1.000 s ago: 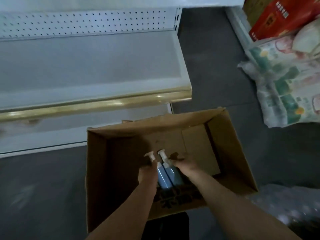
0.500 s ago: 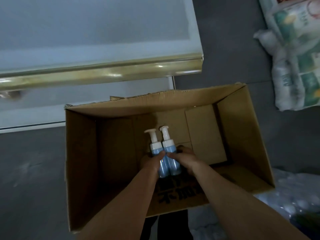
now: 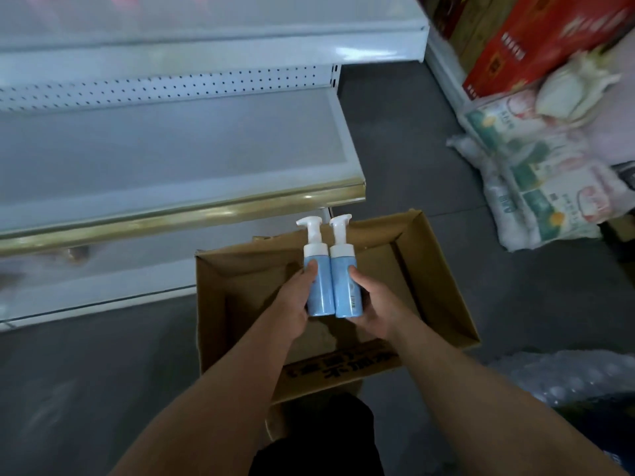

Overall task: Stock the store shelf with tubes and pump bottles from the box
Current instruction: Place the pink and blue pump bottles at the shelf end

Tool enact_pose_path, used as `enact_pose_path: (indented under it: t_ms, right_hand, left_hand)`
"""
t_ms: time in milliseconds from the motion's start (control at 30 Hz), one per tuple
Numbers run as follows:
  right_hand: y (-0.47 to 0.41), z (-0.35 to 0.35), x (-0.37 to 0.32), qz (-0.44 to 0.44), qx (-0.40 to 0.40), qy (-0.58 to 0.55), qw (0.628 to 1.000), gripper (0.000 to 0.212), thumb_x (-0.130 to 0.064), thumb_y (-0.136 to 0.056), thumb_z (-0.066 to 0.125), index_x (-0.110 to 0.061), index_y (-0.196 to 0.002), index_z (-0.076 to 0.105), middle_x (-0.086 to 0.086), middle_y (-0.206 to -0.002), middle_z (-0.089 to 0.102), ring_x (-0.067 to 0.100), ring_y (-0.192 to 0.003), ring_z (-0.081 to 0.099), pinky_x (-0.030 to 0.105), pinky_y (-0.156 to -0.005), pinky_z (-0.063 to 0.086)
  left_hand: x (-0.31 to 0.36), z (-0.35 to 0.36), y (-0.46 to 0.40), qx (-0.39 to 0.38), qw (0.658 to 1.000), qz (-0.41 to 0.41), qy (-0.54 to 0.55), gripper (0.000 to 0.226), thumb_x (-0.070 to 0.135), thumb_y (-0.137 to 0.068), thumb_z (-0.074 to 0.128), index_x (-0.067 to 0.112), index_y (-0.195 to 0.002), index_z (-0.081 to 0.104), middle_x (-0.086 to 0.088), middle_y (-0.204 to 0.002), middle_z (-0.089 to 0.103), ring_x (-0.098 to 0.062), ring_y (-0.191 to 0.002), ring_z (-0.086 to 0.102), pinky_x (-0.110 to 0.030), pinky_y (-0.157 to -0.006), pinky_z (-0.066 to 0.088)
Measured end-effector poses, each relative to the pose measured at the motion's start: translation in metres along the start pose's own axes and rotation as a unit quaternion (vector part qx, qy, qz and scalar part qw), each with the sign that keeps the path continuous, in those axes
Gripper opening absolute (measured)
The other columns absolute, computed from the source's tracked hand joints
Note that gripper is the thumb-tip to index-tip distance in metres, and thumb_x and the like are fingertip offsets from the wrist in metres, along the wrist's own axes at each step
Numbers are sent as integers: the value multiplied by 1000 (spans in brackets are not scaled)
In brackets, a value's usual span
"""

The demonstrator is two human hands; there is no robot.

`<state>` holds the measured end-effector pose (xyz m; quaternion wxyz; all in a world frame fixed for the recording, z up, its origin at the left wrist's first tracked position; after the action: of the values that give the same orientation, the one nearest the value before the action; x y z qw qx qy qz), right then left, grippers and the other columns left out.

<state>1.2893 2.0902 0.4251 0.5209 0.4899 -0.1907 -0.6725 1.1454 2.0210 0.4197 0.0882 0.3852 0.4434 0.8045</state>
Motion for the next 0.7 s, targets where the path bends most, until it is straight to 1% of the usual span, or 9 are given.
enact_pose_path:
  t_ms: [67, 167, 267, 333, 433, 467, 567, 633, 700]
  right_hand:
    - [24, 18, -12, -32, -30, -24, 999, 52, -38, -95, 63, -8, -137, 55, 19, -128, 66, 34, -119, 63, 47, -96, 51]
    - [54, 41, -37, -87, -57, -26, 994, 70, -40, -85, 76, -11, -143, 50, 18, -138, 59, 35, -127, 58, 52, -105, 47]
    - [85, 69, -64, -155, -87, -4, 984, 70, -42, -85, 76, -14, -144, 50, 17, -141, 57, 37, -128, 57, 55, -102, 49]
    - [105, 90, -81, -209, -111, 29, 971, 61, -44, -92, 65, -16, -144, 50, 17, -140, 58, 36, -127, 57, 52, -97, 52]
    - [129, 117, -103, -285, -113, 95, 947, 61, -54, -96, 54, -18, -145, 48, 17, -141, 56, 35, -129, 55, 54, -105, 45]
    - [139, 126, -109, -304, -98, 114, 941, 63, -58, -94, 53, -19, -144, 49, 15, -138, 59, 32, -125, 58, 51, -101, 47]
    - [160, 148, -122, -335, -69, 134, 930, 62, -62, -92, 53, -22, -139, 53, 13, -122, 61, 21, -102, 61, 32, -74, 54]
    - [166, 155, -130, -331, -85, 83, 936, 52, -46, -95, 53, -18, -139, 54, 13, -115, 60, 19, -89, 61, 31, -67, 53]
    - [173, 161, -138, -341, -110, 56, 932, 50, -29, -90, 54, -18, -139, 55, 12, -112, 58, 21, -89, 59, 34, -69, 51]
  left_hand:
    - [23, 11, 27, -27, 999, 41, -1, 51, 51, -90, 61, 16, -127, 59, -11, -117, 70, -29, -107, 68, -50, -100, 49]
    - [59, 23, 63, -71, 994, 86, -22, 64, 54, -78, 73, 19, -130, 57, -10, -122, 68, -31, -110, 66, -52, -100, 49]
    - [97, 35, 101, -135, 980, 135, -56, 50, 38, -84, 74, 19, -127, 58, -10, -122, 68, -33, -111, 66, -54, -95, 52]
    - [120, 41, 123, -157, 970, 176, -57, 44, 21, -87, 73, 14, -127, 57, -13, -118, 69, -33, -105, 68, -52, -86, 57]
    - [151, 46, 155, -135, 957, 241, -86, 45, 13, -85, 73, 12, -127, 56, -12, -110, 71, -26, -92, 69, -38, -66, 57]
    - [159, 47, 164, -131, 954, 254, -89, 43, 13, -85, 73, 11, -125, 57, -11, -106, 71, -24, -89, 68, -36, -66, 56]
    - [179, 52, 190, -129, 950, 277, -62, 34, 10, -86, 72, 5, -117, 59, -9, -96, 72, -24, -84, 66, -39, -77, 54]
    - [188, 57, 203, -127, 945, 297, -55, 33, 9, -86, 72, 7, -116, 59, -9, -100, 69, -22, -85, 65, -39, -77, 53]
    - [197, 60, 215, -119, 941, 312, -44, 36, 13, -86, 73, 10, -119, 57, -6, -103, 66, -20, -88, 64, -37, -76, 55]
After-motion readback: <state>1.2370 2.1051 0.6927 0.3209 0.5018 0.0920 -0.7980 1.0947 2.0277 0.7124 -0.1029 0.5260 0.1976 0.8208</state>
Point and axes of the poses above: each hand's wrist, its own y-axis away from the middle knuckle, its own z-axis out of the palm, x = y × z, the point moved 1 cm from there along -y, towards the middle knuckle
